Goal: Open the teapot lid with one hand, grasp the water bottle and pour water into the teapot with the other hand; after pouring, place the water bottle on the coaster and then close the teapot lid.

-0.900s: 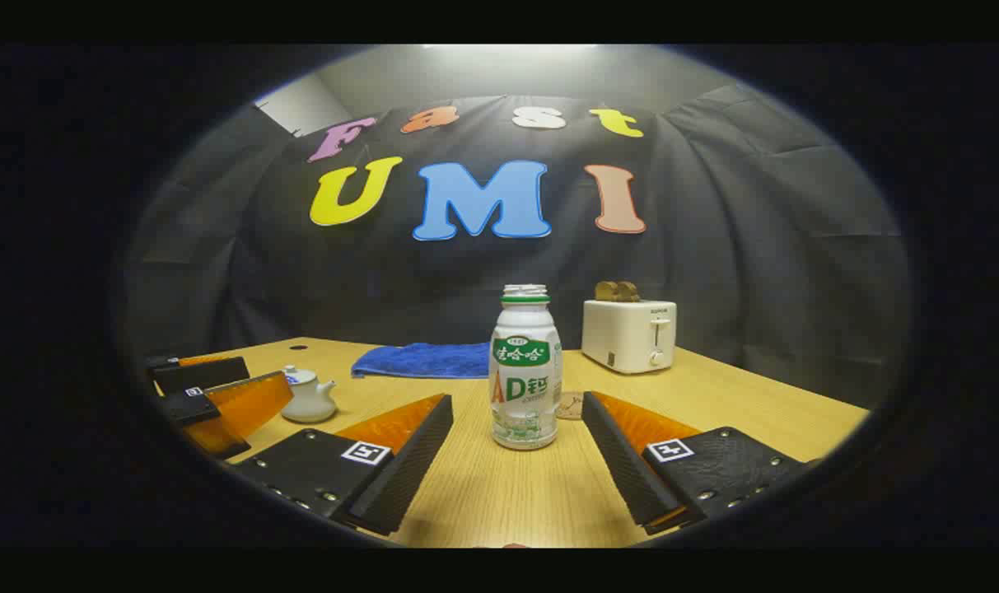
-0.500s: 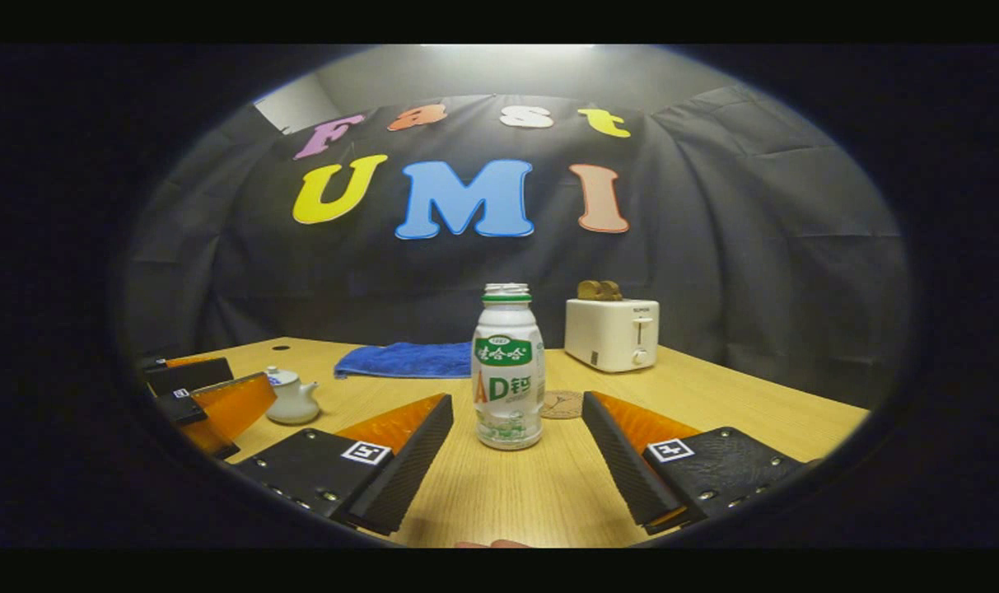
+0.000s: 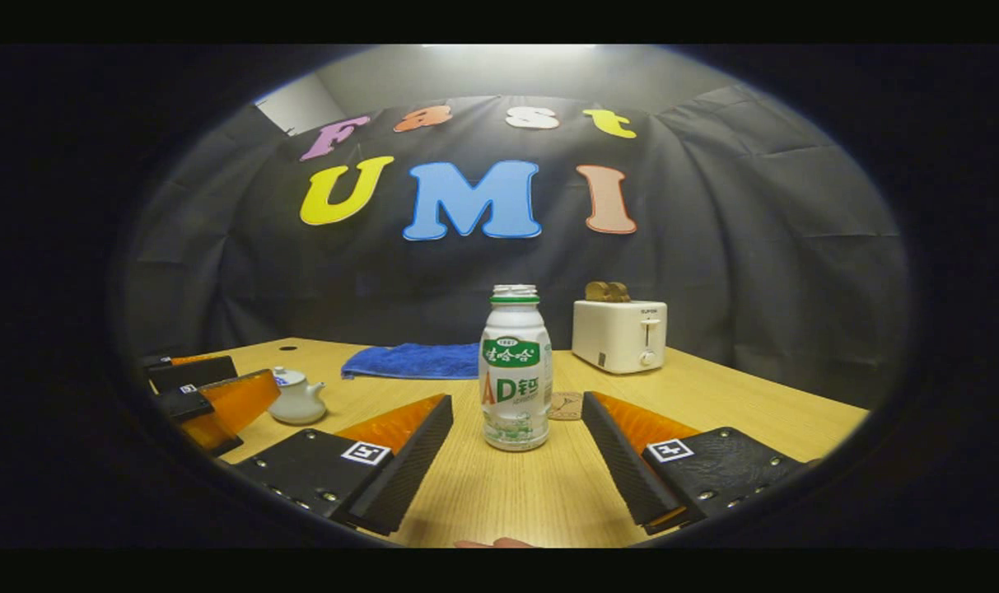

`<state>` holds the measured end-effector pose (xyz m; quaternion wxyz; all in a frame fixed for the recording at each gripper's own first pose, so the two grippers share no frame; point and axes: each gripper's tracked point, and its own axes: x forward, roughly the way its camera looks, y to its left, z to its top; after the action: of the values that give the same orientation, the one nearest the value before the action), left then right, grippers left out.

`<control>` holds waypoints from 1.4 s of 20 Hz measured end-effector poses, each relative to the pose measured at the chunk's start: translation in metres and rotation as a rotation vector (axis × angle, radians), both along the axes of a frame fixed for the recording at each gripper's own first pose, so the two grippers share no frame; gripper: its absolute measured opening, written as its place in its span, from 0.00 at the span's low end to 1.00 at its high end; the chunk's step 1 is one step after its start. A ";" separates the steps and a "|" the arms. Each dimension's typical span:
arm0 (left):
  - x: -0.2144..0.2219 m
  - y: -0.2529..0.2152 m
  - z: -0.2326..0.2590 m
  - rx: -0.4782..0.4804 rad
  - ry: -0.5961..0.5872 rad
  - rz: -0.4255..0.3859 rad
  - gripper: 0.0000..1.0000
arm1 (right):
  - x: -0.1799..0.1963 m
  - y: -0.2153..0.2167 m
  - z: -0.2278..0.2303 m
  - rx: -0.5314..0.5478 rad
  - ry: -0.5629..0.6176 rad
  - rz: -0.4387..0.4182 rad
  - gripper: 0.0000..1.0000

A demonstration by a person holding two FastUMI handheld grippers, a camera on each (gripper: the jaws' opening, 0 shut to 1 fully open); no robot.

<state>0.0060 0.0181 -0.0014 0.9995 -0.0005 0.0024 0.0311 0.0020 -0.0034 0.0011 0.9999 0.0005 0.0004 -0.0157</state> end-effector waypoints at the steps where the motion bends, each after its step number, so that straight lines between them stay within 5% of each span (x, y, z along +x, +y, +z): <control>1: 0.001 0.005 0.000 0.000 0.001 0.018 0.89 | 0.000 0.000 -0.001 0.001 0.001 0.006 0.97; 2: 0.004 0.013 0.000 -0.001 0.002 0.041 0.89 | 0.000 0.001 0.000 0.000 0.001 0.008 0.98; 3: 0.006 0.019 -0.001 0.001 0.004 0.054 1.00 | 0.000 0.001 -0.001 0.001 0.001 0.009 0.98; 18: 0.084 0.048 -0.016 -0.020 0.106 0.053 0.96 | 0.001 0.003 0.000 0.000 0.000 0.024 0.98; 20: 0.088 0.045 -0.015 -0.003 0.119 0.035 0.80 | 0.001 0.003 0.001 0.000 0.001 0.024 0.97; 21: 0.091 0.044 -0.015 0.003 0.119 0.028 0.83 | 0.001 0.002 0.000 0.000 0.000 0.024 0.97; 24: 0.093 0.046 -0.020 -0.008 0.142 0.026 0.58 | 0.001 0.003 0.000 0.000 0.000 0.024 0.97; 25: 0.093 0.048 -0.020 -0.008 0.150 0.035 0.58 | 0.001 0.003 0.000 0.000 0.000 0.024 0.97; 28: 0.095 0.046 -0.019 0.006 0.151 0.021 0.27 | 0.001 0.003 0.001 0.000 0.001 0.024 0.97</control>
<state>0.1014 0.0640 -0.0203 0.9961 0.0048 0.0776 0.0413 0.0032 -0.0005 0.0017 1.0000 0.0006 0.0010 -0.0038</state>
